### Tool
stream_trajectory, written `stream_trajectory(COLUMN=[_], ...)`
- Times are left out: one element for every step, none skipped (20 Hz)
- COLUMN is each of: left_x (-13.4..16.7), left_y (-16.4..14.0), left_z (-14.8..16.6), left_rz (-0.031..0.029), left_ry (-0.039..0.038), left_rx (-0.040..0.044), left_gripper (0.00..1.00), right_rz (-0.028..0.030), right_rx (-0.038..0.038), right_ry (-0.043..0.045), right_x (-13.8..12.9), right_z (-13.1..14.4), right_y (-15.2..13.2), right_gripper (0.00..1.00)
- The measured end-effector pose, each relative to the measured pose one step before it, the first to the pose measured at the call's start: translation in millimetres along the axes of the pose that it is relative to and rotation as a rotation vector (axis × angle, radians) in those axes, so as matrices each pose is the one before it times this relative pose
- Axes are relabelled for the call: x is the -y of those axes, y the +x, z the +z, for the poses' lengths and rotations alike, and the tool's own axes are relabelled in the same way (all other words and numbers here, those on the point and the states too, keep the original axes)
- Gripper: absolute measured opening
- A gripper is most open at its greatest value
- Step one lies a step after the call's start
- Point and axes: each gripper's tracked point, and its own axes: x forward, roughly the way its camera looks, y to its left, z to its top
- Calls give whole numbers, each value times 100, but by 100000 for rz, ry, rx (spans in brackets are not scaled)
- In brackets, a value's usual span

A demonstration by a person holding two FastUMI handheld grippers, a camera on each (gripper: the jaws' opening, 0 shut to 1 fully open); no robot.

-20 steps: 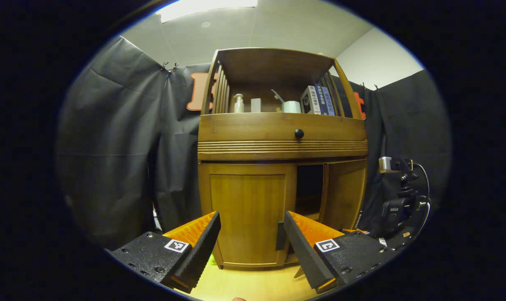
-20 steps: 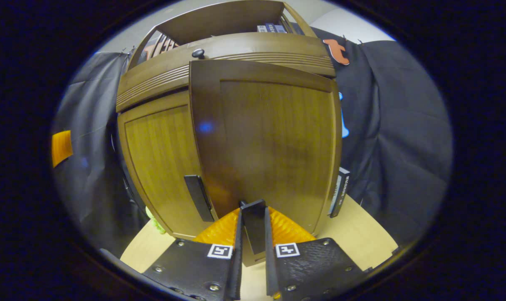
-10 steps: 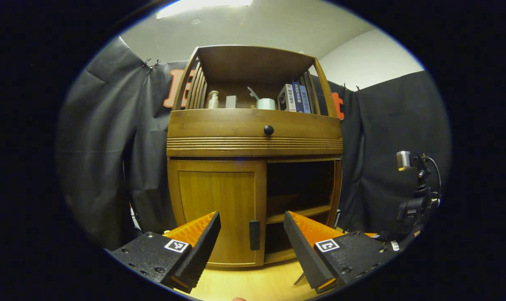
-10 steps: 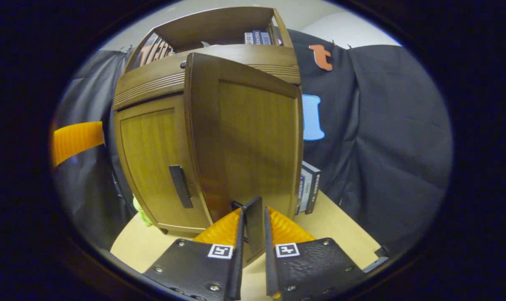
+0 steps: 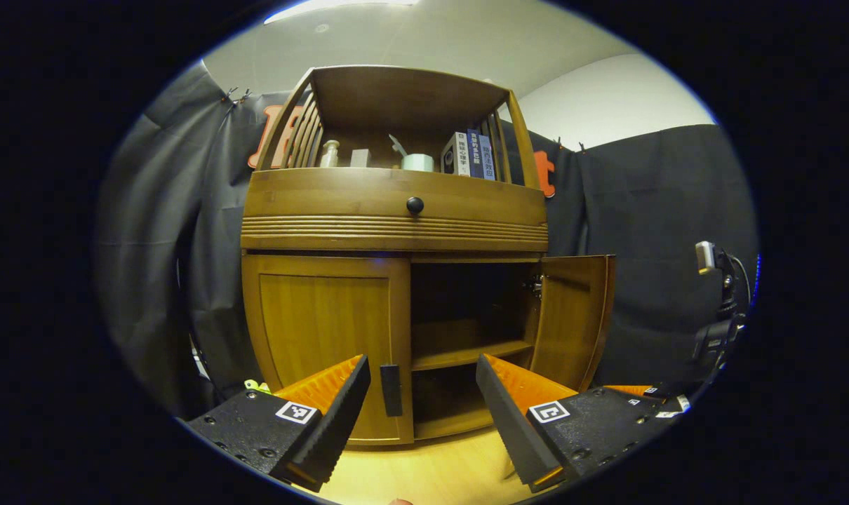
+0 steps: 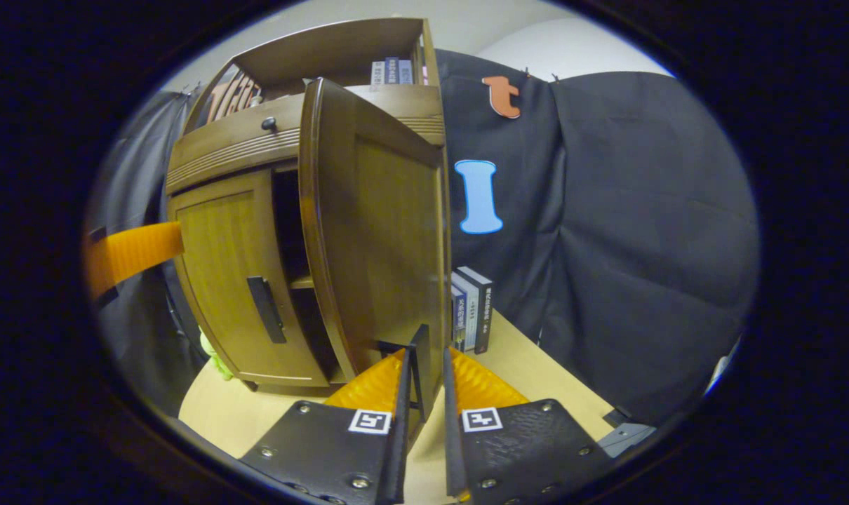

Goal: Open the right door of the double-door shoe cabinet with the right hand, and open the left door with the left hand.

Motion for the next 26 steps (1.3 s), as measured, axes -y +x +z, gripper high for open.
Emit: stream_trajectory(left_x=[335, 375, 280, 278, 210, 288, 114, 113, 14, -12, -90, -198, -179, -217, -265, -318, -399, -430, -448, -478, -281, -218, -353, -454, -402, -323], left_y=[205, 93, 154, 199, 136, 188, 282, 279, 301, 268, 320, 388, 310, 495, 368, 450, 495, 582, 636, 529, 665, 860, 577, 725, 676, 690], left_z=[-153, -193, -113, -174, -149, -205, -168, -246, -224, -339, -218, -219, -266, -194, -214, -364, -264, -422, -254, -414, -302, -280, -475, -582, -526, -516], left_rz=[-729, -641, -664, -587, -555, -422, -337, -201, -77, 47, 296, 464, 430, 400, 791, 812, 943, 1245, 1543, 1158, 448, 615, 1100, 1112, 1341, 1281], left_ry=[-363, -268, -268, -247, -247, -214, -137, 36, 154, 155, 104, 91, 176, 453, 618, 762, 662, 502, 398, 330, 237, 311, 178, -100, -606, -936], left_rx=[-425, -315, -157, -325, -288, -253, -319, -419, -509, -584, -421, -340, -417, -375, -422, -411, -404, -423, -57, -49, -95, -210, -904, -732, -1098, -990], left_gripper=[92, 92, 94, 94, 92, 94, 94, 92, 94, 94, 92, 92, 94, 92, 94, 94, 94, 92, 94, 95, 92, 94, 94, 94, 94, 94], right_rz=[-1129, -922, -654, -1923, -4186, -2190, -1404, -1406, -1504, -1764, -2045, -2296, -2265, -2089, 1091, 603, 62, 38, 248, 251, 198, 25, -142, 112, -33, -189], right_rx=[464, 715, 790, 534, 532, 730, 406, -74, -61, 497, 839, 624, 743, 524, 226, -181, 145, 616, 1056, 1046, 1156, 1052, 1031, 1298, 1391, 1363], right_ry=[-393, -320, -271, -763, -1744, -1007, -125, 670, 737, 309, -201, -317, -79, 154, 1300, 1185, 370, -33, 15, -4, -187, -327, -230, -118, -367, -524], right_x=[236, 265, 168, 449, 1085, 738, 384, 122, 174, 322, 427, 545, 496, 415, -279, -387, -207, 181, -18, -58, -27, 34, 122, -14, 34, 125], right_z=[126, 48, 171, 60, 82, 16, 83, -30, 83, 82, 178, 46, 110, 105, 187, -23, 92, 140, 255, 179, 232, 199, 295, 247, 305, 247], right_y=[21, 146, 149, -166, 275, 159, 227, -12, -39, 38, 171, 247, 187, 177, -49, 91, -91, -39, 49, 125, 161, 91, 21, -32, 99, 148], right_gripper=[23, 23, 23, 23, 23, 13, 12, 12, 12, 12, 12, 12, 12, 12, 12, 13, 13, 13, 13, 14, 13, 13, 14, 14, 13, 13])
